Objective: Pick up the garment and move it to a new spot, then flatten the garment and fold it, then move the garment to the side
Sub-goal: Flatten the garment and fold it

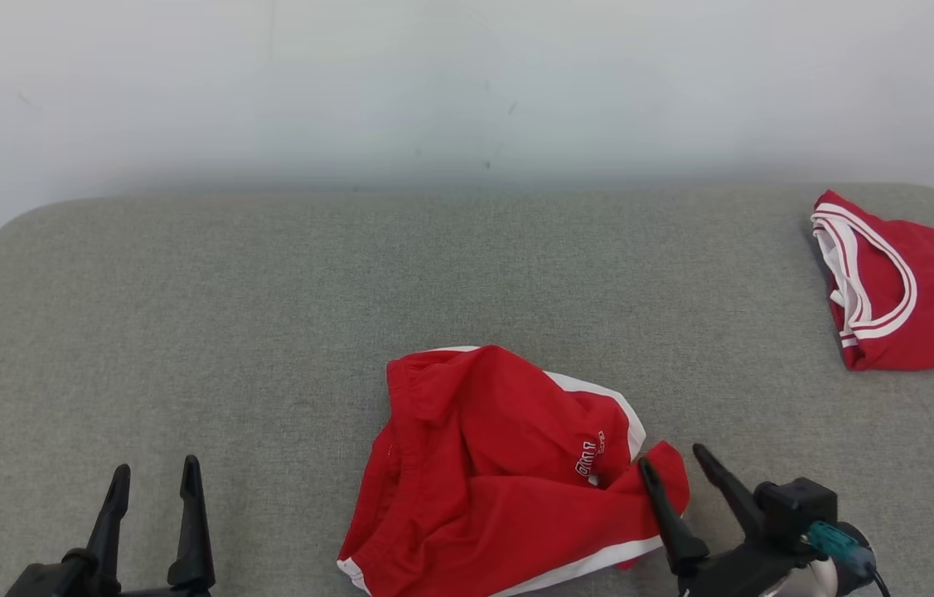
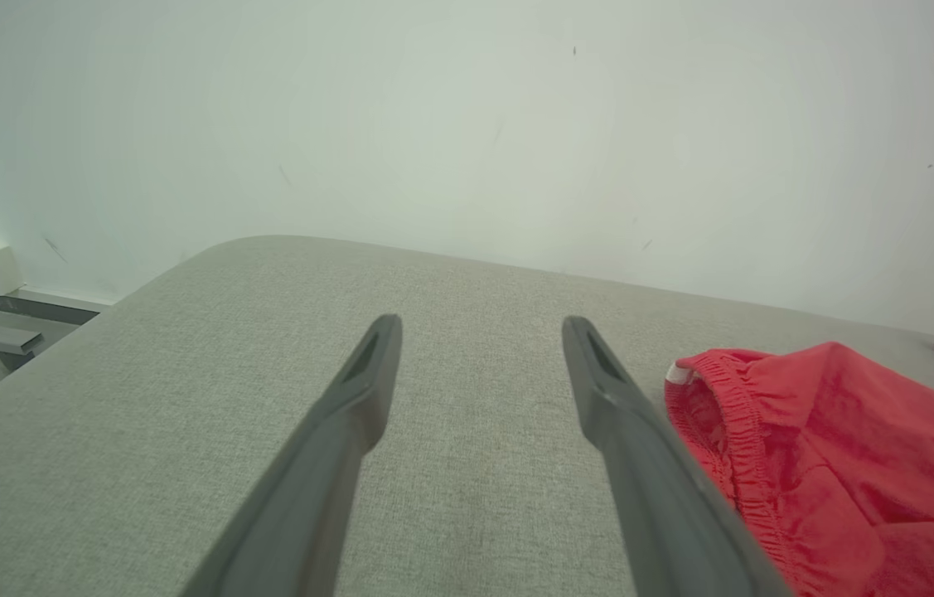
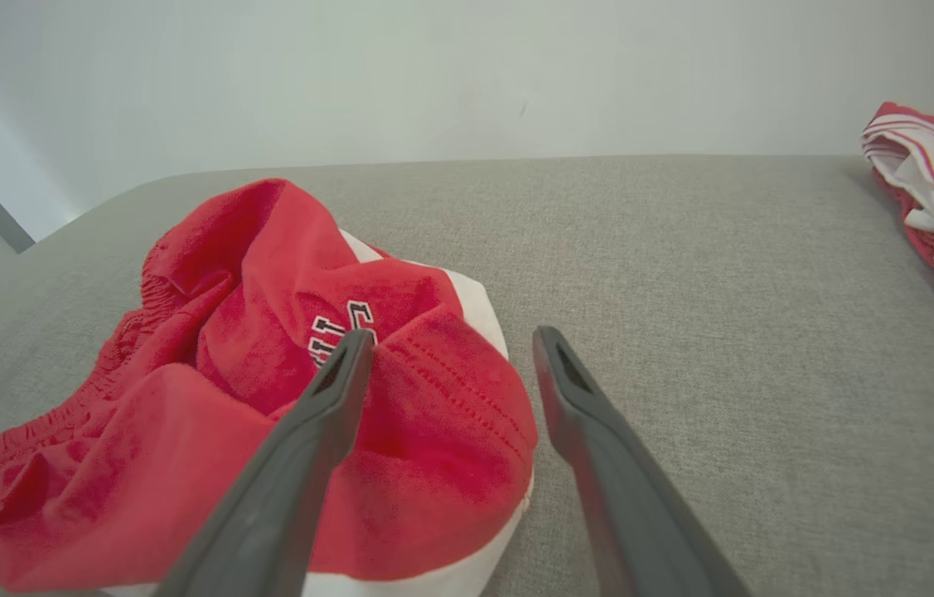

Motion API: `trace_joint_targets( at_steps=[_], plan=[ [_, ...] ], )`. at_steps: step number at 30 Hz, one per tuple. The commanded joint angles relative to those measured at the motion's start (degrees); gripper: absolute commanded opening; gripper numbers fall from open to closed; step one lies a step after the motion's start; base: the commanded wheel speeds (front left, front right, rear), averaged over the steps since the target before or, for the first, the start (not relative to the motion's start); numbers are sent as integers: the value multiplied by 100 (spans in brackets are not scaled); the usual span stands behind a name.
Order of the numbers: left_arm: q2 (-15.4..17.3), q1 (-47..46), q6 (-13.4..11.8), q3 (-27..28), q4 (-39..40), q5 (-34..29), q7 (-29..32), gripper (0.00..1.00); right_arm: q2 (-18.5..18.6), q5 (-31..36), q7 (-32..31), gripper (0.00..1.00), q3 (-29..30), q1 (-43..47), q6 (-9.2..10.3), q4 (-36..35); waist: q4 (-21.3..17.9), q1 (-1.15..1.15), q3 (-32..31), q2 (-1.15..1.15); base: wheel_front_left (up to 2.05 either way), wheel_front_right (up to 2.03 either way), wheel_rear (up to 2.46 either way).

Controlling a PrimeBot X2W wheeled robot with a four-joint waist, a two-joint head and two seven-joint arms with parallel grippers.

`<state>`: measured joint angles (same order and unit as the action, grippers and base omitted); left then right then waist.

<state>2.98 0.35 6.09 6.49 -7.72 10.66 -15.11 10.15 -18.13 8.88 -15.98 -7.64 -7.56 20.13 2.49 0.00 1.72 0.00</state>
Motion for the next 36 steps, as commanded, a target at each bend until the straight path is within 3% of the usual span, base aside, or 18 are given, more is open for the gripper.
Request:
trace_joint_targets(
  at_steps=[1, 2, 3, 4, 12, 22, 23, 24, 36],
  plan=[
    [-5, -41, 15, -15, 4, -10, -2, 100, 10, -128, -162, 100, -78, -91, 17, 155, 27, 0, 31, 0, 0, 0, 0],
    [-6, -37, 17, -20, -3, -5, -2, 100, -13, -230, -245, 94, -130, -120, 17, 253, 36, 0, 41, 0, 0, 0, 0],
    [-7, -36, 19, -25, -8, -1, -2, 100, -43, -347, -299, 42, -143, -163, 17, 335, 43, 0, 51, 0, 0, 0, 0],
    [-5, -38, 21, -27, -17, 4, -2, 100, -17, -403, -393, 0, -201, -187, 17, 452, 52, 0, 59, 0, 0, 0, 0],
    [-9, 55, -5, -1, -46, 33, -2, 100, -13, -509, -6, 0, -146, 69, 17, 450, -49, 0, 31, 0, 0, 0, 0],
    [-9, 39, -26, -18, -28, 101, -2, 100, -101, -317, -86, 0, 295, 871, 17, -704, -272, 0, 50, 0, 0, 0, 0],
    [-8, 25, -24, -23, -24, 101, -2, 100, -115, -263, -78, 55, 360, 921, 17, -801, -280, 0, 55, 0, 0, 0, 0],
    [-8, 16, -24, -26, -18, 101, -2, 100, -137, -220, -70, 97, 427, 956, 17, -899, -287, 0, 60, 0, 0, 0, 0],
    [17, 108, 24, -3, 61, -21, -2, 100, -359, 191, 295, 100, 1134, 1257, 17, -1573, -278, 0, -39, 0, 0, 0, 0]
  ],
)
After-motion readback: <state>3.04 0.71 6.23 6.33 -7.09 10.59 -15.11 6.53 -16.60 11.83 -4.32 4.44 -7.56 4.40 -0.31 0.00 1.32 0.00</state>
